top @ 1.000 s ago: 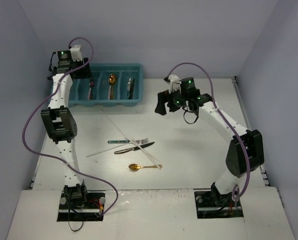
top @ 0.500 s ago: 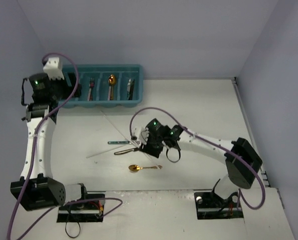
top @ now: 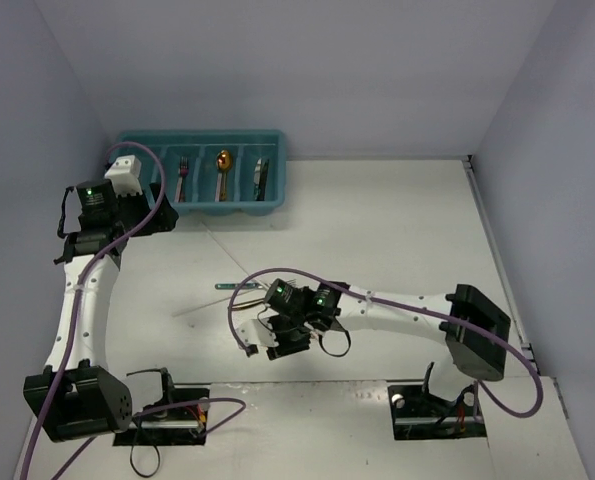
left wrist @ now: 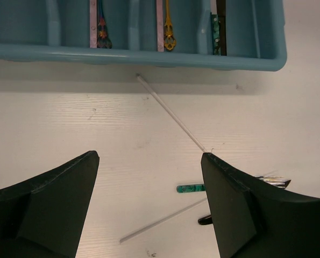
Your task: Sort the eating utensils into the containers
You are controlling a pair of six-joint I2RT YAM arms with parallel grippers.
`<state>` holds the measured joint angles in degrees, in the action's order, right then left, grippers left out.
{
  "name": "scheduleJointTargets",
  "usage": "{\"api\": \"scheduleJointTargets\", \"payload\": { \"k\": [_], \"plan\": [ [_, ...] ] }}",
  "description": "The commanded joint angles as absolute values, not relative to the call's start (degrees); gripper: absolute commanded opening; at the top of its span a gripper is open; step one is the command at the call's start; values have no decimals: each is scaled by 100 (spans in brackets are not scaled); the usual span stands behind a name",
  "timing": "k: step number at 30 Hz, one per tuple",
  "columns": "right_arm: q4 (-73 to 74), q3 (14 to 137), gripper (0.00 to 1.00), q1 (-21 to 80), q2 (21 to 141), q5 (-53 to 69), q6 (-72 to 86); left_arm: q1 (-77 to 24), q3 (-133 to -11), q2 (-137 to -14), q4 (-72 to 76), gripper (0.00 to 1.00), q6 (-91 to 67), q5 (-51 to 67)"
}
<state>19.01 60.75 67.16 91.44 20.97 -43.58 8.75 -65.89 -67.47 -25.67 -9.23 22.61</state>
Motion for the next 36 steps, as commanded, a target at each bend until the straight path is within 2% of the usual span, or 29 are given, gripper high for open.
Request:
{"api": "scheduleJointTargets", "payload": {
  "k": [1, 22, 36],
  "plan": [
    [2296, 6526, 38, 6677, 9488, 2480, -4709, 914, -6761, -6438, -2412, 75, -1107, 2547],
    [2783, 6885, 36, 5880, 10254, 2900, -4500, 914, -6129, -6155, -2423, 75, -1233, 2678],
    [2760, 7012, 33, 5823, 10708, 2720, -4320, 914, -6082, -6267, -2410, 75, -1292, 2584]
  ]
}}
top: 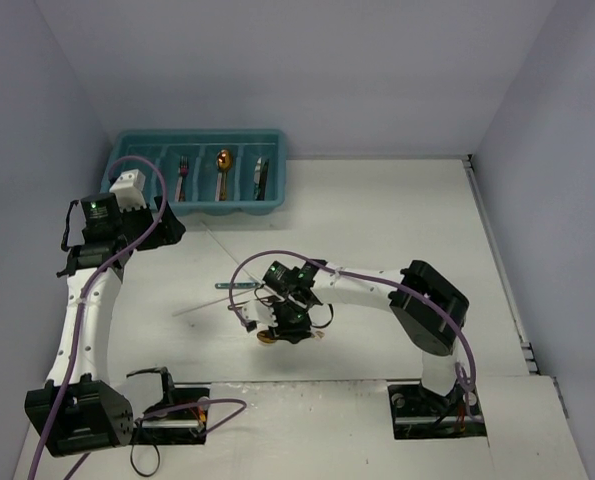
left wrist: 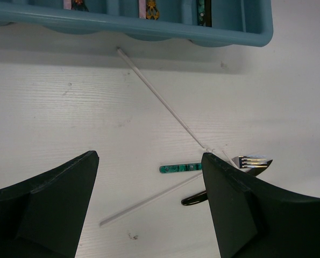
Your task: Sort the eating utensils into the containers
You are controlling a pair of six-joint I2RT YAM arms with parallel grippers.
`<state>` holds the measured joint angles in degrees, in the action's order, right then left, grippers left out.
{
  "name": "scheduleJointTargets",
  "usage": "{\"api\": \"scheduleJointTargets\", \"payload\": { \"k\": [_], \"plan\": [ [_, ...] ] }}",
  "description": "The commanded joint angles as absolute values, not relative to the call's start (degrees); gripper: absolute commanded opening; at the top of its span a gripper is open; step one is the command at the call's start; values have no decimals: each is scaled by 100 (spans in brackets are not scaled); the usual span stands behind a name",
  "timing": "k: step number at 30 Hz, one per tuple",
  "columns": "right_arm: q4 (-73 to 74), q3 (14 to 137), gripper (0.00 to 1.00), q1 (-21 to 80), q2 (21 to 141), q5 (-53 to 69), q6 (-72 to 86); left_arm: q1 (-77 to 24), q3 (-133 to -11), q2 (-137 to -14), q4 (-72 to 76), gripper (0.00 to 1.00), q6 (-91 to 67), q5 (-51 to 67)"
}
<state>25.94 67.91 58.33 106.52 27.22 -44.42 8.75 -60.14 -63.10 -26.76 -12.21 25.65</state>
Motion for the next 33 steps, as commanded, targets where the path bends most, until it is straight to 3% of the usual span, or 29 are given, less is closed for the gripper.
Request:
{"api": "scheduleJointTargets", "payload": {
  "k": [1, 25, 33],
  "plan": [
    [2761, 7039, 33, 5803, 10753, 2741, -4299, 914, -6082, -6265, -2418, 75, -1293, 2583],
    [1986, 6525, 23, 6240, 11007, 1451, -3580, 959, -6152, -6205, -2521, 75, -1229, 2339],
    [2009, 6572, 2, 6257, 10953, 1772, -3572, 1022, -6205, -6237, -2522, 75, -1181, 2362]
  ]
}}
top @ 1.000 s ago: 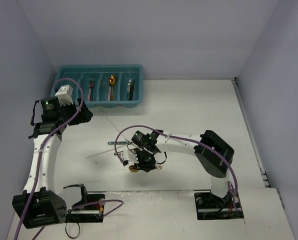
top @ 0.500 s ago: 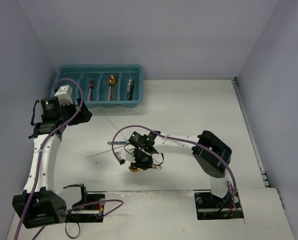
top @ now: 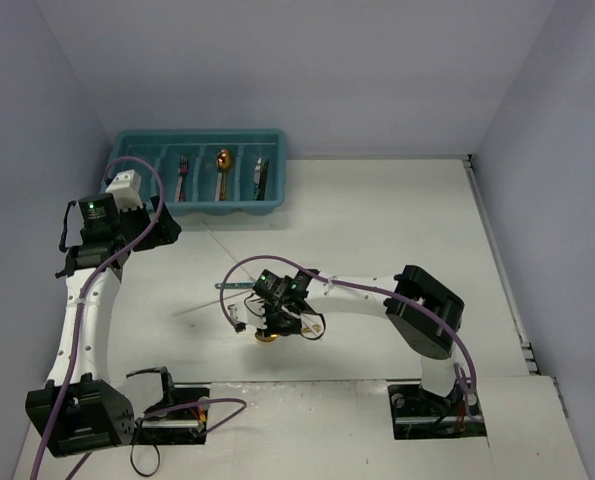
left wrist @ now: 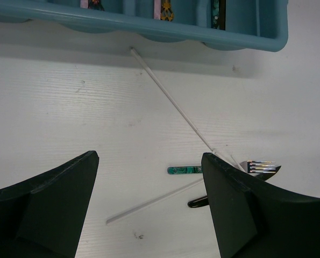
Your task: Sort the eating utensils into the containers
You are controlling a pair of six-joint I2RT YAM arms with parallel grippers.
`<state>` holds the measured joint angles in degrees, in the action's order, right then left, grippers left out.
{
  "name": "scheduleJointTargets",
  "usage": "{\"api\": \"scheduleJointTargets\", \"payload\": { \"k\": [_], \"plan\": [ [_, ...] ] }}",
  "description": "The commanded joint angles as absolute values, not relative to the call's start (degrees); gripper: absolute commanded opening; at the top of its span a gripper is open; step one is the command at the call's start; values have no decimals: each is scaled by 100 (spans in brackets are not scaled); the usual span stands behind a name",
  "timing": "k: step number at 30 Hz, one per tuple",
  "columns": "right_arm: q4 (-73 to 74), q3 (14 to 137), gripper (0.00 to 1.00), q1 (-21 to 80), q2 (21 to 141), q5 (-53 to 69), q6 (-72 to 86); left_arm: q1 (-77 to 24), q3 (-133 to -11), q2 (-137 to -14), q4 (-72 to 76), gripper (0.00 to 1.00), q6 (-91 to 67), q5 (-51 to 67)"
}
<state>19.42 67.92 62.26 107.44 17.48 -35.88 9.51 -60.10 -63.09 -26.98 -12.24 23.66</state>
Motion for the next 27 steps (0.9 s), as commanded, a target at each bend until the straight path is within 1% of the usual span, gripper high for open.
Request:
{"api": "scheduleJointTargets", "payload": {
  "k": [1, 3, 6, 10, 14, 23, 27],
  "plan": [
    [2018, 6633, 0, 6271, 10893, 1892, -3530, 1027, -6205, -6246, -2522, 75, -1172, 2357],
    [2033, 6822, 0, 6284, 10691, 2136, -3415, 1048, -6209, -6258, -2511, 75, -1187, 2378],
    [2036, 7100, 0, 6281, 10413, 2818, -3227, 1084, -6176, -6258, -2441, 75, -1274, 2449],
    [2009, 7582, 0, 6287, 10333, 3492, -2940, 1191, -5996, -6159, -2129, 75, -1593, 2600],
    [2004, 8098, 0, 6284, 10478, 3722, -2713, 1254, -5853, -6040, -1864, 75, -1840, 2700],
    [1910, 8824, 0, 6275, 10680, 4360, -1956, 1310, -5786, -5923, -1699, 75, -1943, 2742],
    [1779, 9137, 0, 6056, 10787, 4488, -1556, 1336, -5723, -5836, -1661, 75, -1976, 2733]
  ]
}}
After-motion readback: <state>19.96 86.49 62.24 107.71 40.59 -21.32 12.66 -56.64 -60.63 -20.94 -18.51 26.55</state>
